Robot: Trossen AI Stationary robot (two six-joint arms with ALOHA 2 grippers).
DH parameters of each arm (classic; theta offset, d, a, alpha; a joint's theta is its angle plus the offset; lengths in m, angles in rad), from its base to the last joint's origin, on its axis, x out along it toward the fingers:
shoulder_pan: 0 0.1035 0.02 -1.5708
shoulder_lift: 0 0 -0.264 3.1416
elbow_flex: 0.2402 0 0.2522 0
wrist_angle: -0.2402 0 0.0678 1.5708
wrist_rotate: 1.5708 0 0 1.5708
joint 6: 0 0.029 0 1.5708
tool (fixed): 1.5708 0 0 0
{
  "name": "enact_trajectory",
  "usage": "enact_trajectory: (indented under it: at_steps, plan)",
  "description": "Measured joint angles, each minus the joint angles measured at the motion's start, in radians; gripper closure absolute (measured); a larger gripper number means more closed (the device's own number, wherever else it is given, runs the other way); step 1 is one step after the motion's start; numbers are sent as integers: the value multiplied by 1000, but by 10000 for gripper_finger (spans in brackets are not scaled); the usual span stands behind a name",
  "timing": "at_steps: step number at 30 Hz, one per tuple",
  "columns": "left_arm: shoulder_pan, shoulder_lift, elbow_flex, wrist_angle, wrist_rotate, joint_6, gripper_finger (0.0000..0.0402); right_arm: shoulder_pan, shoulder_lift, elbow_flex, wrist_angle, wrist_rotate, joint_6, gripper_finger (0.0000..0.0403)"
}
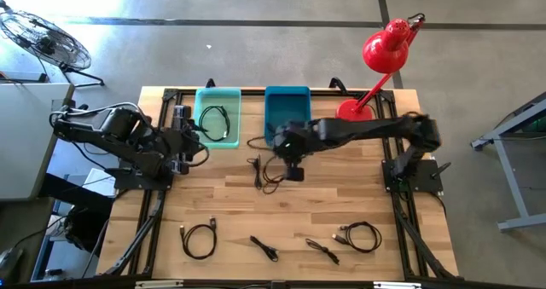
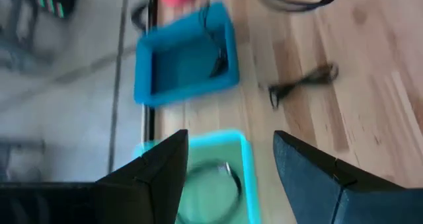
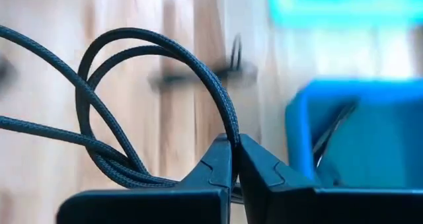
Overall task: Pick & Place USB Port
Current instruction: Put the black HDMI cable into the green bin
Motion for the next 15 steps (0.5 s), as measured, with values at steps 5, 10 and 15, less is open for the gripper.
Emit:
enact_trajectory:
  at_steps: [5,10,15]
  plan:
    - [0,28,0,242,64,343,187,-2,-135,1,171,-58,25,401]
    - [0,96,-1,368,70,648,203,0,-196,1,276,-133,35,402]
    - [0,166,-1,413,67,768,232,11,-198,1,288,-228,56,402]
